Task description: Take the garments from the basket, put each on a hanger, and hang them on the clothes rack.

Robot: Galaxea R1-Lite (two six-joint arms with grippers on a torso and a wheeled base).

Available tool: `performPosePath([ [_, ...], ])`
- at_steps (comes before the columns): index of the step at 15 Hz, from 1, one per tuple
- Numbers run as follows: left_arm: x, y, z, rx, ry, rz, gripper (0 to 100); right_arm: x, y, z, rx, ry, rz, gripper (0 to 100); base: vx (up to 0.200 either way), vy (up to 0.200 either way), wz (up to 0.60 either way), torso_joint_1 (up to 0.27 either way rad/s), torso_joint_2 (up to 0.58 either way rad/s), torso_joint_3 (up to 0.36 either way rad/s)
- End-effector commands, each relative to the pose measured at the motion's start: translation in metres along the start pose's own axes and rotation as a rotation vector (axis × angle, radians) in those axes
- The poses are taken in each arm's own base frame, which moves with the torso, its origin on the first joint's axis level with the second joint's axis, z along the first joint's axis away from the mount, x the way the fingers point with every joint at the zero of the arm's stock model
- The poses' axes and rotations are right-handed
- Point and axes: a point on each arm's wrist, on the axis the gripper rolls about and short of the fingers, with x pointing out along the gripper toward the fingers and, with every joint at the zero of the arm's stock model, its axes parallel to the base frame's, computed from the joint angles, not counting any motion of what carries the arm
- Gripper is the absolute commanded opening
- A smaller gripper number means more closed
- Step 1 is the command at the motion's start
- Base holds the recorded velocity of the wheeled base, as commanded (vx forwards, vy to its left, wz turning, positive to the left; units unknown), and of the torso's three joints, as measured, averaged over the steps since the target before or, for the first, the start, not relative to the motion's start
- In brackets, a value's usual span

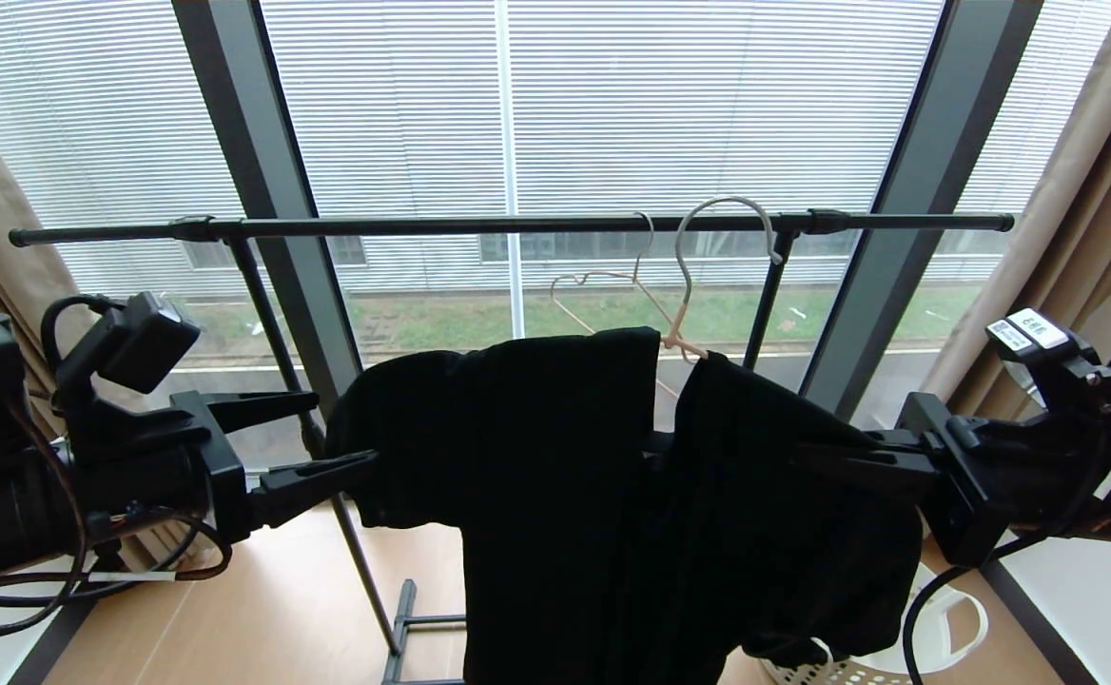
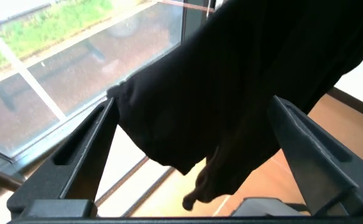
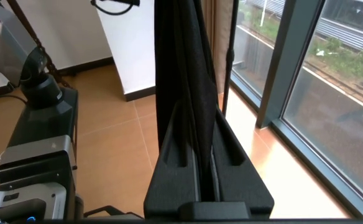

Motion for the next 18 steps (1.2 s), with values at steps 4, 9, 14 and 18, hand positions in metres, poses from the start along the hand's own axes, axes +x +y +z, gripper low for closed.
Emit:
performPosePath([
  [4,0.017,0.011,-0.013,-0.05,0.056,-0.007,100,0.0,0.002,0.0,0.001,0.001,0.04,0,0.0,0.0,0.0,0.0,0.0,0.0],
  [9,0.022,0.015,-0.01,-0.092,0.053,-0.002,0,0.0,0.001,-0.002,0.007,0.004,0.04,0,0.0,0.0,0.0,0.0,0.0,0.0],
  [14,0.016,0.022,-0.01,-0.093,0.044,0.032,0,-0.009,-0.007,0.001,0.004,-0.006,-0.002,0,0.0,0.0,0.0,0.0,0.0,0.0],
  [18,0.014,0.025,-0.01,-0.095,0.042,0.047,0,-0.021,-0.015,0.004,-0.005,-0.016,-0.008,0,0.0,0.0,0.0,0.0,0.0,0.0],
])
